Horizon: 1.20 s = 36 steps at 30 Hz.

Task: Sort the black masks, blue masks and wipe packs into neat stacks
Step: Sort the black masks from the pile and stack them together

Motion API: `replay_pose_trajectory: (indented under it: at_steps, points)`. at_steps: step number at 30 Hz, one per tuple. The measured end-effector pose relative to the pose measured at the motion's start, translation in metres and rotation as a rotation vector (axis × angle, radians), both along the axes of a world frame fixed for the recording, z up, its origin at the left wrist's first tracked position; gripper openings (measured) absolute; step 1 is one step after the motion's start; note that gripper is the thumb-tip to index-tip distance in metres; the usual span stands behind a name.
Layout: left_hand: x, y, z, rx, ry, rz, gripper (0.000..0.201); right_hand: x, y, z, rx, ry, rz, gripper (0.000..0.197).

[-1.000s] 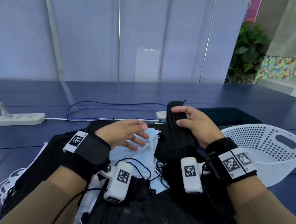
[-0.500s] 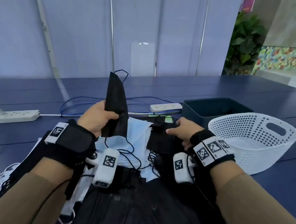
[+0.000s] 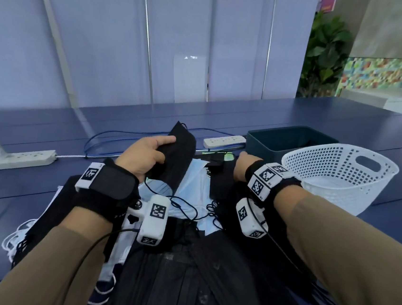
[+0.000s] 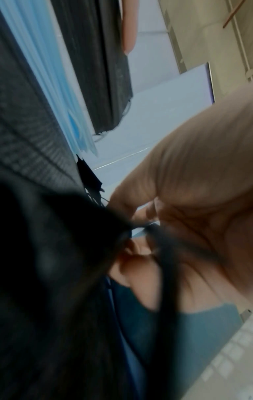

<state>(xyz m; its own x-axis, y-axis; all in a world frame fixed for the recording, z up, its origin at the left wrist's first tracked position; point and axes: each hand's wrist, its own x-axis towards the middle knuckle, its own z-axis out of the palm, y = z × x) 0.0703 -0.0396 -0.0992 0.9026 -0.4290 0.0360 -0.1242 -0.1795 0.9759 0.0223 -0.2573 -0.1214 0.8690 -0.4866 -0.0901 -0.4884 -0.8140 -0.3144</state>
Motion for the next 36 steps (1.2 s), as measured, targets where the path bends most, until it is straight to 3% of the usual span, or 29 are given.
replay_pose_trajectory:
  at_steps: [3, 5, 10, 12, 15, 20, 24, 26, 28, 29, 31, 36]
  points:
    - [0.001, -0.001, 0.001, -0.09, 0.049, 0.008, 0.065, 0.003, -0.001, 0.0, 0.048, 0.064, -0.092, 0.071]
    - [0.001, -0.002, 0.003, -0.138, 0.05, 0.021, 0.065, 0.002, -0.003, 0.0, 0.104, 0.101, -0.093, 0.077]
    - [0.004, -0.002, 0.003, -0.286, 0.043, 0.12, 0.066, -0.01, -0.008, -0.003, 0.235, 0.109, -0.033, 0.023]
    - [0.004, -0.003, 0.003, -0.329, 0.054, 0.147, 0.068, -0.006, -0.014, -0.009, 0.396, -0.014, -0.071, 0.027]
    - [0.003, -0.004, 0.0, -0.369, 0.042, 0.137, 0.074, -0.002, -0.018, -0.016, 0.635, -0.19, -0.09, 0.014]
    - [0.002, -0.008, -0.008, -0.263, 0.103, 0.132, 0.07, -0.002, -0.012, -0.022, 0.827, -0.259, -0.045, 0.012]
    - [0.0, -0.012, -0.008, -0.243, 0.121, 0.173, 0.066, -0.005, -0.014, -0.017, 1.095, -0.338, -0.121, 0.021]
    - [-0.001, -0.012, -0.007, -0.25, 0.123, 0.186, 0.061, -0.004, -0.016, -0.02, 1.185, -0.424, -0.156, 0.017]
    - [-0.002, -0.012, -0.006, -0.265, 0.129, 0.184, 0.057, -0.005, -0.017, -0.02, 1.265, -0.503, -0.219, 0.028]
    - [-0.003, -0.012, -0.005, -0.271, 0.13, 0.182, 0.056, -0.01, -0.016, -0.017, 1.33, -0.504, -0.242, 0.028]
    - [-0.004, -0.014, -0.005, -0.281, 0.133, 0.176, 0.056, -0.015, -0.017, -0.013, 1.456, -0.468, -0.219, 0.009]
    - [-0.009, -0.019, -0.006, -0.288, 0.158, 0.149, 0.057, -0.024, -0.012, 0.001, 1.719, -0.502, -0.158, 0.011]
